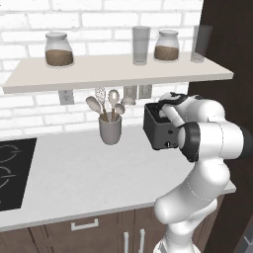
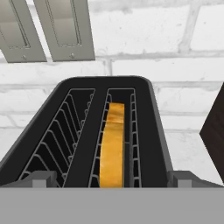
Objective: Start the toaster. Once the lever pops up, take the bread to the plate on the dining counter.
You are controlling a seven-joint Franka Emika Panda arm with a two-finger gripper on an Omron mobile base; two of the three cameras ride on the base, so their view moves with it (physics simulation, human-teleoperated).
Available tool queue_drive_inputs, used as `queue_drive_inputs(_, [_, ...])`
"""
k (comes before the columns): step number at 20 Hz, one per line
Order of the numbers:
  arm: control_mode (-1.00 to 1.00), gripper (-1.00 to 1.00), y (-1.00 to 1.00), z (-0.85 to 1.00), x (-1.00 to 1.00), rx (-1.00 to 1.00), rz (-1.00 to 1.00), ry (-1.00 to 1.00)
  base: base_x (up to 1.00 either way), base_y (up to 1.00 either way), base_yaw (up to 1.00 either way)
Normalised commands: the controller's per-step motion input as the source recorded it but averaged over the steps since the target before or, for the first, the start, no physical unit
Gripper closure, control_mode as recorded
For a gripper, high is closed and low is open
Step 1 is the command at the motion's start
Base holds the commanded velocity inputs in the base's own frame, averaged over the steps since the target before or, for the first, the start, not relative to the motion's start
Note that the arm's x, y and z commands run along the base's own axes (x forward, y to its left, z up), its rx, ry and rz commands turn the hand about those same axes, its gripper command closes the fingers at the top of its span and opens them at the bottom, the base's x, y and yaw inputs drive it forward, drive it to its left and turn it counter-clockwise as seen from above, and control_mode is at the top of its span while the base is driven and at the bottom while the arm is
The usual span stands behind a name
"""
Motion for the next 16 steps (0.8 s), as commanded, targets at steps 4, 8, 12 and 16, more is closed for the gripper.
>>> queue_drive_inputs(4, [-1.0,-1.0,0.0,0.0,0.0,0.0,0.0,0.0,0.0,0.0,0.0])
queue_drive_inputs(8, [-1.0,-1.0,0.0,0.0,0.0,0.0,0.0,0.0,0.0,0.0,0.0])
queue_drive_inputs(12, [-1.0,-1.0,0.0,0.0,0.0,0.0,0.0,0.0,0.0,0.0,0.0])
queue_drive_inputs(16, [-1.0,-1.0,0.0,0.0,0.0,0.0,0.0,0.0,0.0,0.0,0.0])
